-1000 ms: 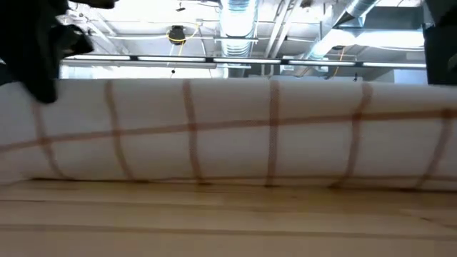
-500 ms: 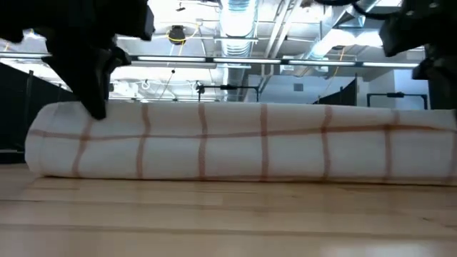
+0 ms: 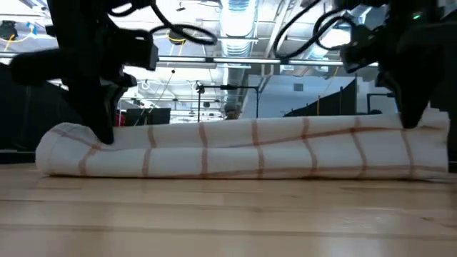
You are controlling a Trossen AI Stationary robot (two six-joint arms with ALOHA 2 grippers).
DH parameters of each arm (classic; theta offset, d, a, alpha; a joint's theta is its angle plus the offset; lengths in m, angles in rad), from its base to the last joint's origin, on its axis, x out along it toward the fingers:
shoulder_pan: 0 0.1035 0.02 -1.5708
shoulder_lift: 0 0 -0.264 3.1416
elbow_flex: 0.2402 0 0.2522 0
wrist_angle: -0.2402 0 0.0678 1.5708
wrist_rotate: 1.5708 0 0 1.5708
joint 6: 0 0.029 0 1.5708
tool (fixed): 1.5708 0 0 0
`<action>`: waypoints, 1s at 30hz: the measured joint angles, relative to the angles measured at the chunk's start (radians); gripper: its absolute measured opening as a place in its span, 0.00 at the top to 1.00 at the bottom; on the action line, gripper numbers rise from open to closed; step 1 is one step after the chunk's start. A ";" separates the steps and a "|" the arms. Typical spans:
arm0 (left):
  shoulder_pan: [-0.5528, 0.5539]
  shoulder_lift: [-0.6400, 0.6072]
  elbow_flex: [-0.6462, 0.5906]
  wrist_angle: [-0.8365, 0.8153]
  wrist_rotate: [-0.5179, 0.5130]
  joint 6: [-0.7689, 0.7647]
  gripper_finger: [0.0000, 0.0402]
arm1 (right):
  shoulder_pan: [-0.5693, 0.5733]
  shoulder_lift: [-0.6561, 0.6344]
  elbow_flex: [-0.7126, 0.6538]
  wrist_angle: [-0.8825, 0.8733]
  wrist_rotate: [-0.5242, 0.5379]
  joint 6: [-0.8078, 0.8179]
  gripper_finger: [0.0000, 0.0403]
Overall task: Roll towel
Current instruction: Fold the white striped towel
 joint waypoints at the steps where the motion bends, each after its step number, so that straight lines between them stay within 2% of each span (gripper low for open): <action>1: 0.005 0.000 -0.007 0.004 0.000 0.005 1.00 | -0.019 -0.006 0.000 0.000 -0.008 -0.019 1.00; 7: 0.037 0.000 -0.050 0.072 0.001 0.022 1.00 | -0.140 -0.030 0.001 -0.010 -0.028 -0.125 1.00; 24: 0.094 0.000 -0.070 0.117 -0.007 0.065 1.00 | -0.569 0.012 0.001 0.010 -0.219 -0.484 1.00; 27: 0.099 0.000 -0.070 0.131 0.002 0.065 0.98 | -0.616 0.039 0.001 0.024 -0.222 -0.520 0.97; 30: 0.099 0.000 -0.070 0.138 0.011 0.062 0.93 | -0.638 0.084 0.001 0.037 -0.222 -0.558 0.91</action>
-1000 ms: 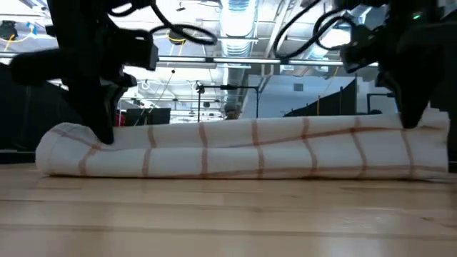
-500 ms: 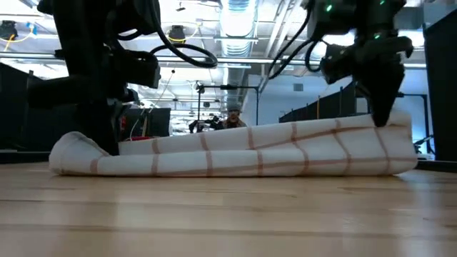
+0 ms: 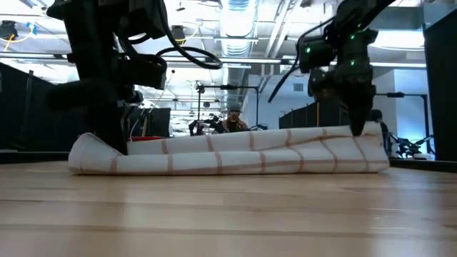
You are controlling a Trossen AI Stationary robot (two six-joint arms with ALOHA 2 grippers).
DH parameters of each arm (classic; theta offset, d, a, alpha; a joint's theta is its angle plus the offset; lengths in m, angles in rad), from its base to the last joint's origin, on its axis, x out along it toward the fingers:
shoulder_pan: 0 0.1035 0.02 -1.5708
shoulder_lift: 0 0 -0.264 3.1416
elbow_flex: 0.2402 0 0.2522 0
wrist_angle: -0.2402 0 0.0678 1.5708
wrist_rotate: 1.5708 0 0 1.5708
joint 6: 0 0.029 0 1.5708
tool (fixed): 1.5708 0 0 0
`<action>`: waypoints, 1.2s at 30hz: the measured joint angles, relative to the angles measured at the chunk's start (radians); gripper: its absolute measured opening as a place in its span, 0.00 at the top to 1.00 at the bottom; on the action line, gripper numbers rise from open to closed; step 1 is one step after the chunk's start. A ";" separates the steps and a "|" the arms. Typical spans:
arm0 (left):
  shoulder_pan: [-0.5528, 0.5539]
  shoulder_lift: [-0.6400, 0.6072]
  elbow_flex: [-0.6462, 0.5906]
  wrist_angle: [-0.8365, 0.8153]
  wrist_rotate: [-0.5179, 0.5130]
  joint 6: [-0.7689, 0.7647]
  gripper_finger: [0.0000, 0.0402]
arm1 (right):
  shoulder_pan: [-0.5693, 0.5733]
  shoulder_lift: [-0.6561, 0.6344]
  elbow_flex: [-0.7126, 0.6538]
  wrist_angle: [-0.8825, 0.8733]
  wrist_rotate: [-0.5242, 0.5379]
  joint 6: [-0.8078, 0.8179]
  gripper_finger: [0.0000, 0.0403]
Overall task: Roll towel
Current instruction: Fold the white striped towel
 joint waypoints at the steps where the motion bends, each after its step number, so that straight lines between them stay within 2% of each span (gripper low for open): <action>1: 0.000 0.000 0.000 0.000 0.000 -0.003 0.91 | -0.003 0.015 0.000 0.014 0.000 -0.015 0.87; 5: 0.000 0.000 0.000 0.000 0.001 -0.036 0.83 | -0.020 0.059 0.000 0.083 0.050 -0.074 0.75; 9: -0.002 0.000 0.037 -0.065 0.019 -0.041 0.76 | -0.046 0.063 0.023 0.105 0.244 -0.120 0.64; 11: -0.003 0.000 0.067 -0.104 0.020 -0.021 0.75 | -0.056 0.051 0.038 0.091 0.282 -0.145 0.61; 20: -0.005 -0.003 0.170 -0.092 0.030 0.012 0.75 | 0.064 -0.140 -0.006 0.030 0.218 -0.136 0.57; 25: -0.015 0.007 0.128 -0.067 0.053 0.057 0.75 | 0.201 -0.246 -0.143 0.247 0.214 -0.125 0.58; 29: -0.015 0.008 0.061 0.036 0.079 0.045 0.75 | 0.250 -0.236 -0.255 0.389 0.212 -0.145 0.58; 36: -0.058 0.008 -0.030 0.032 0.127 -0.043 0.75 | 0.206 -0.162 -0.351 0.374 0.186 -0.129 0.58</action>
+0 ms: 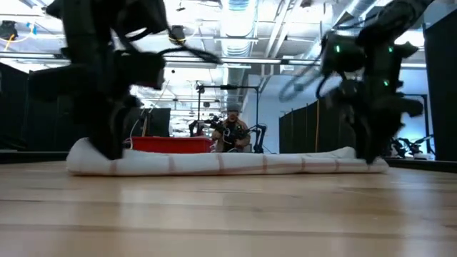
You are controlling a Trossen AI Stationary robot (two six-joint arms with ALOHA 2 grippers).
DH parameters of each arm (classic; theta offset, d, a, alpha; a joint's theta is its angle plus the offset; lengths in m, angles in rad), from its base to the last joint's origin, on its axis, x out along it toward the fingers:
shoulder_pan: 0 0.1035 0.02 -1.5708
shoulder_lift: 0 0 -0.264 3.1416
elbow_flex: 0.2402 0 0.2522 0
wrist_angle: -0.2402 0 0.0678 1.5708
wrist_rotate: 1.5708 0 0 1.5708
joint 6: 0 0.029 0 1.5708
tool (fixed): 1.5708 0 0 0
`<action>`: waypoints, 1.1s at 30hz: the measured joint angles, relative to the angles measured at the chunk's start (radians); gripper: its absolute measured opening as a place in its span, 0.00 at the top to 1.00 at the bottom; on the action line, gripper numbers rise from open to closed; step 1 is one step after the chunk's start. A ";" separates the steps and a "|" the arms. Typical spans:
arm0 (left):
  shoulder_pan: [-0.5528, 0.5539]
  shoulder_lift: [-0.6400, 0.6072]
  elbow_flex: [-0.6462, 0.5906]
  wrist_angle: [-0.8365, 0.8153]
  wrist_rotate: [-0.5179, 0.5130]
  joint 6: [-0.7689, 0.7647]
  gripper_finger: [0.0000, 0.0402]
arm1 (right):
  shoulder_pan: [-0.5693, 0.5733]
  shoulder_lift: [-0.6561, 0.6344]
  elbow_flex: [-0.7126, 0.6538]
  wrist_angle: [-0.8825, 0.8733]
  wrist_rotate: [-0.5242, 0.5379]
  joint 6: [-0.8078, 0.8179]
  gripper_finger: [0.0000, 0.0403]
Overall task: Roll towel
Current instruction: Fold the white striped towel
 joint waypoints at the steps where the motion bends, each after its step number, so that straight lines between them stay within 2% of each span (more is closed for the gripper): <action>1: -0.017 0.000 -0.012 0.006 0.000 -0.006 0.75 | 0.009 0.002 -0.001 -0.001 -0.028 0.005 0.58; 5: -0.083 -0.006 -0.043 0.004 -0.010 -0.020 0.75 | 0.093 0.004 -0.001 0.015 -0.061 0.125 0.58; 14: -0.193 -0.006 -0.051 -0.051 -0.047 0.040 0.75 | 0.456 -0.001 -0.001 0.107 -0.065 0.516 0.58; 19: -0.204 -0.007 -0.028 -0.123 -0.047 0.012 0.75 | 0.641 -0.001 0.024 0.152 -0.061 0.595 0.58; 22: -0.202 -0.002 0.056 -0.262 -0.039 -0.025 0.75 | 0.693 -0.003 0.076 0.099 -0.042 0.611 0.58; 26: -0.201 -0.005 0.198 -0.337 -0.052 -0.059 0.75 | 0.712 -0.004 0.148 0.060 -0.022 0.603 0.58; 33: -0.237 -0.005 0.370 -0.374 -0.058 -0.164 0.75 | 0.710 -0.003 0.235 0.061 -0.020 0.591 0.58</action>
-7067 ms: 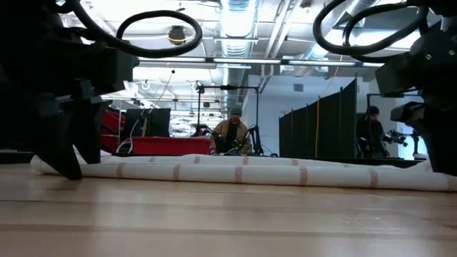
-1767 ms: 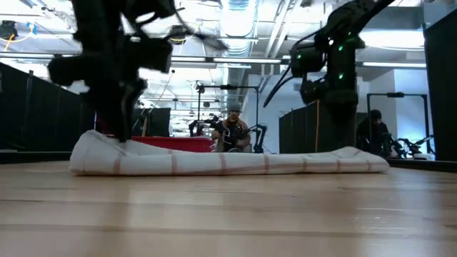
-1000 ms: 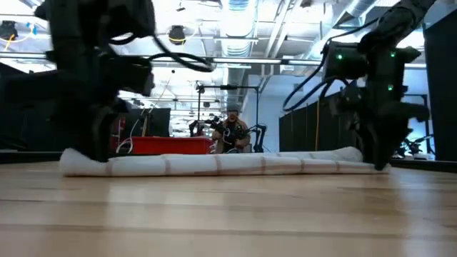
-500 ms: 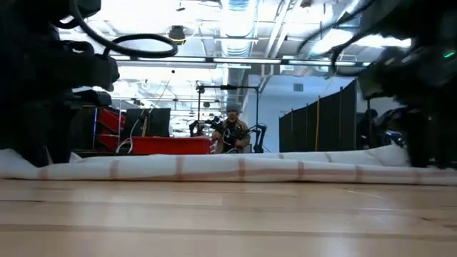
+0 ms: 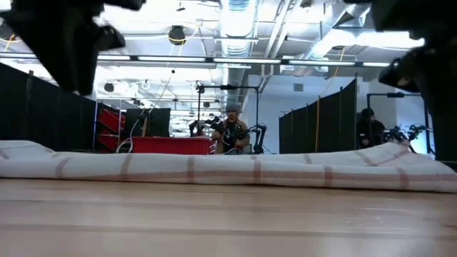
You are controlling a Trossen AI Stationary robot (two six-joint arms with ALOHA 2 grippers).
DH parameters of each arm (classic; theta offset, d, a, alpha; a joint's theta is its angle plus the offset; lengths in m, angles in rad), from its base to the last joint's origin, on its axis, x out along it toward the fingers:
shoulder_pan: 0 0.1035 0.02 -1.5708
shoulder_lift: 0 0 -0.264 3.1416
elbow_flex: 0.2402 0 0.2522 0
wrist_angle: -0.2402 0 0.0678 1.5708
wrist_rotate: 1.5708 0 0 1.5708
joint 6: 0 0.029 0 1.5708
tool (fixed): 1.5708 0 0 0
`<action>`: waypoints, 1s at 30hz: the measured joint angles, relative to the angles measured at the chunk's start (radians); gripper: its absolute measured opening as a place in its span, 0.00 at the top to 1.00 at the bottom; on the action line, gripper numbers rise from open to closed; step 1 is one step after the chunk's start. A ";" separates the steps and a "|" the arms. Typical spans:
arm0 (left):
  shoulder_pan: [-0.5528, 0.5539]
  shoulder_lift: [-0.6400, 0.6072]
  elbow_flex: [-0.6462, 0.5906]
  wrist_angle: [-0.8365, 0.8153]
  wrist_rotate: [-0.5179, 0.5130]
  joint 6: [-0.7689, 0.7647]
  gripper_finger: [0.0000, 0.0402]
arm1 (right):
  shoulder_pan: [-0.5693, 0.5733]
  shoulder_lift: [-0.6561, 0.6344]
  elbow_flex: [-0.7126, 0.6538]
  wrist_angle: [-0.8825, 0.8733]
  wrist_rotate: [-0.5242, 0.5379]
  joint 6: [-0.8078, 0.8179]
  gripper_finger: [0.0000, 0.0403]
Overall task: Roll towel
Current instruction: Fold the white striped towel
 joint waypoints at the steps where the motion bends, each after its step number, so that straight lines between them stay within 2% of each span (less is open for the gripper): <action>1: -0.015 0.000 0.008 -0.001 -0.001 -0.016 0.75 | -0.002 0.007 0.012 0.001 0.001 -0.013 0.58; 10: -0.202 0.004 -0.044 -0.088 -0.073 -0.195 0.75 | -0.037 0.219 0.162 -0.044 0.025 -0.138 0.58; 12: -0.229 0.005 -0.057 -0.097 -0.117 -0.214 0.75 | -0.058 0.273 0.206 -0.096 0.047 -0.163 0.58; 16: -0.235 0.005 -0.110 -0.084 -0.166 -0.201 0.75 | -0.102 0.365 0.276 -0.170 0.063 -0.176 0.58; 20: -0.236 0.005 -0.187 0.017 -0.136 -0.196 0.75 | -0.126 0.425 0.308 -0.187 0.063 -0.174 0.58; 30: -0.236 0.005 -0.308 0.148 -0.092 -0.173 0.75 | -0.133 0.441 0.321 -0.182 0.061 -0.122 0.58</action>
